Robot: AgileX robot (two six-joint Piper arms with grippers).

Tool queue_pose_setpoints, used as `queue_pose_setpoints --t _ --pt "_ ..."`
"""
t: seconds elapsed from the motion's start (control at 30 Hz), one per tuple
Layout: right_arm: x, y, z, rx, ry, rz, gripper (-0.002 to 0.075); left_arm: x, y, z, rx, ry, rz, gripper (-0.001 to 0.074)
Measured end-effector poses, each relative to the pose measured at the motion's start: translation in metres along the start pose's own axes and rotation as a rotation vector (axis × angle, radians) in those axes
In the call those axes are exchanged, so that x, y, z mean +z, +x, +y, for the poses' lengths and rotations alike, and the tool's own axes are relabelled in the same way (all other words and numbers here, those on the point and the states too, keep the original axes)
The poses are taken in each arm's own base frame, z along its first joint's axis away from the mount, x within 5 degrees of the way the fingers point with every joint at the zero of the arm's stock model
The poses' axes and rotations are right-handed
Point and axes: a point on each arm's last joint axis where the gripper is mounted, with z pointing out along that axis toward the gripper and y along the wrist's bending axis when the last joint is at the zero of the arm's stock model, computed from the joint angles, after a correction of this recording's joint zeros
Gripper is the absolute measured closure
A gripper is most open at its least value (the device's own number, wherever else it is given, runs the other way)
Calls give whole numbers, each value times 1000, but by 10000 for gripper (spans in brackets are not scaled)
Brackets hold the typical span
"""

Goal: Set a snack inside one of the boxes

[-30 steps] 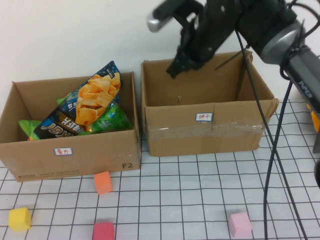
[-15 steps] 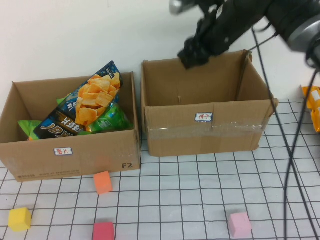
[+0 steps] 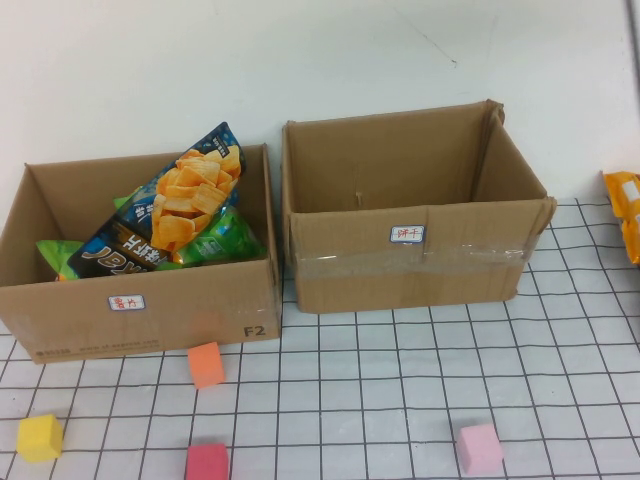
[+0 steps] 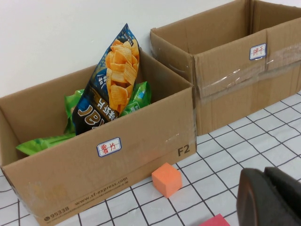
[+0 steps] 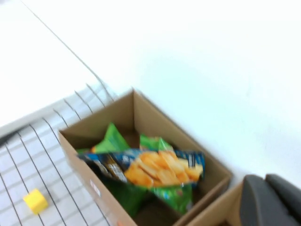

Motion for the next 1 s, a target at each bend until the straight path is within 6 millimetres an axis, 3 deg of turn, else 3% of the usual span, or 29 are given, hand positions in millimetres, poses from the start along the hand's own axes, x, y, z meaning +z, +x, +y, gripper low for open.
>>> queue_pose_setpoints --t 0.27,0.4,0.5,0.7,0.9,1.0 --pt "-94 -33 38 -95 39 -171 726 1 1 0 -2 1 6 736" --pt "-135 -36 57 -115 47 -205 726 1 1 0 -2 1 6 736" --pt "-145 -21 66 -113 27 -137 726 1 1 0 -2 1 6 736" --pt "-141 30 79 -85 -23 39 726 1 1 0 -2 1 6 736" --pt "-195 61 108 -100 81 -87 726 1 1 0 -2 1 6 736" --pt "-213 88 123 -102 102 -96 726 1 1 0 -2 1 6 736"
